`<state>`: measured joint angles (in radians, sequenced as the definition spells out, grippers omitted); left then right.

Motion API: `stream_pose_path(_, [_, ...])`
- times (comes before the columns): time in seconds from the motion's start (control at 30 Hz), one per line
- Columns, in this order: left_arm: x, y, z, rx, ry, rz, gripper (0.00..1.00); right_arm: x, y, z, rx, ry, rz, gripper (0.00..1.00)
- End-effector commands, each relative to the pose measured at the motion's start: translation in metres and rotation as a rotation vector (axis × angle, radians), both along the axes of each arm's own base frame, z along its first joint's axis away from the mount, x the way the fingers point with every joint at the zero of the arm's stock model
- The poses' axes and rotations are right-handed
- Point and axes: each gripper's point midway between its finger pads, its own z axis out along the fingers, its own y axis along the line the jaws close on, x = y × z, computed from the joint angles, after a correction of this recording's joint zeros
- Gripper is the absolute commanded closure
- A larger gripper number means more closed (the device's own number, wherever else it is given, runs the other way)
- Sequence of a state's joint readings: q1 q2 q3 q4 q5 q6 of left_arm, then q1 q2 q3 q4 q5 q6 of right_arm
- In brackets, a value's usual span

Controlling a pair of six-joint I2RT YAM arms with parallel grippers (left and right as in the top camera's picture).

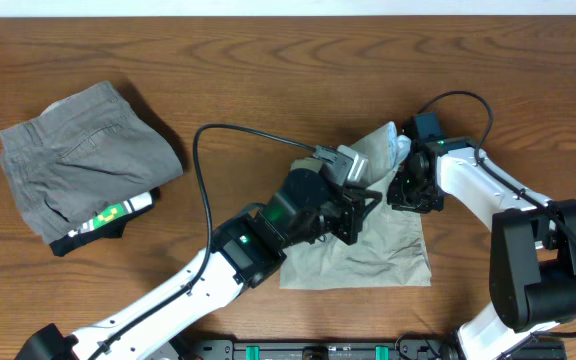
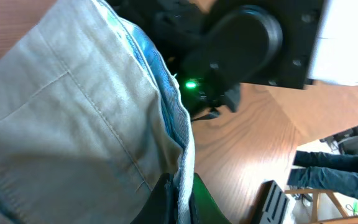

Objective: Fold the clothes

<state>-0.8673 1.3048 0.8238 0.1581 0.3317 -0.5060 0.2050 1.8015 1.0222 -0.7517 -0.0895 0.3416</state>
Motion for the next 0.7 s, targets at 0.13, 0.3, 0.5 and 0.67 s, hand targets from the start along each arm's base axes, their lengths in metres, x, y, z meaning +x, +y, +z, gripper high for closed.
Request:
stream_pose_path(0.13, [-0.001,-0.007,0.011,-0.007,-0.019,0.023,0.94,-0.015,0.011,-0.015,0.028,0.057,0.003,0.76])
stream_pose_path(0.3, [-0.005,-0.011,0.007,-0.002,-0.011,0.011,0.94,-0.014,0.010,-0.015,0.028,0.054,-0.004,0.76])
stream_pose_path(0.5, [-0.001,-0.009,0.005,0.004,-0.007,0.038,0.85,-0.015,0.011,-0.015,0.037,0.063,-0.020,0.76])
stream_pose_path(0.67, [-0.001,-0.012,-0.005,0.019,0.014,0.036,0.78,-0.013,0.011,-0.015,0.038,0.057,-0.027,0.76])
